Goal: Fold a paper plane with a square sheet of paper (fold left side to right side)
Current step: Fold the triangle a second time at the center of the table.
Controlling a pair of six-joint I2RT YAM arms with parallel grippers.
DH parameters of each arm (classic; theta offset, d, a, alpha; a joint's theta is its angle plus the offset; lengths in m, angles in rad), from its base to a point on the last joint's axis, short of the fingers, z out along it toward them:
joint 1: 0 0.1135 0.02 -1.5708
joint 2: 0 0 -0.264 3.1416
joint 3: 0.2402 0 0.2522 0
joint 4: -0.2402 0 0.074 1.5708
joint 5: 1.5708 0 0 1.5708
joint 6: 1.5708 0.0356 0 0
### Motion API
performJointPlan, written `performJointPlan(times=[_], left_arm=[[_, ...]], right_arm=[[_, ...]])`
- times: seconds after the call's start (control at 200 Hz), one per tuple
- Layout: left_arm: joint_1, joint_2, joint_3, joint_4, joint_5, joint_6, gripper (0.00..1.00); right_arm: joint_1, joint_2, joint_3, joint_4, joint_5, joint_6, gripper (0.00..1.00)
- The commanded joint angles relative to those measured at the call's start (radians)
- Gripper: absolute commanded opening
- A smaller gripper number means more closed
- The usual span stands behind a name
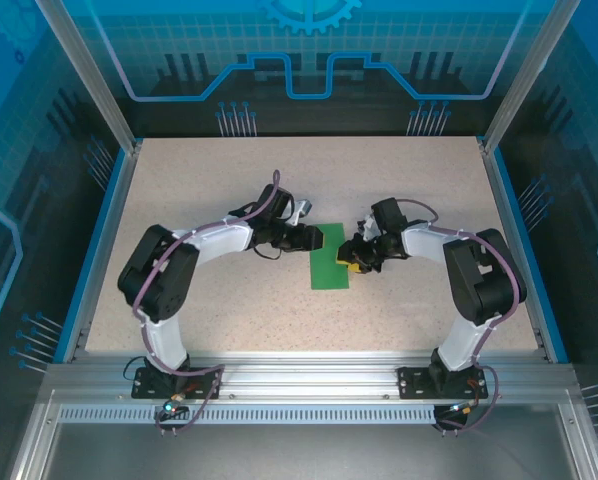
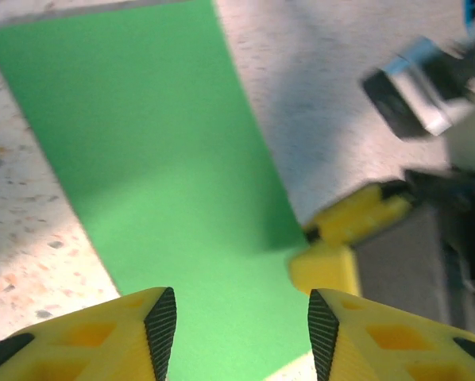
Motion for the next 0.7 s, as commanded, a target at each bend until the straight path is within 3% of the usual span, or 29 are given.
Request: performJointPlan(times=[0.0,0.17,0.355,0.695], left_arm=[[-0.074,-0.11,-0.061,0.013,-0.076,0.146,0.55],[-0.217,-0.177,-0.074,-0.062,-0.222,0.274,0.61],[-0.378,-0.121,0.012,-0.17,-0.402,0.381,0.65],[-0.468,0.031,0.134,-0.267,-0.627,0.405,0.68]], right_arm=[[-0.017,0.029,0.06,-0.011,-0.044,0.006,0.31],[-0.03,0.066,0.115,-0.045,-0.055,-0.012,0.31],[-0.037,0.088,0.149,-0.064,-0.058,-0.022,0.31],[-0.04,0.1,0.154,-0.059,-0.062,-0.02,0.31]])
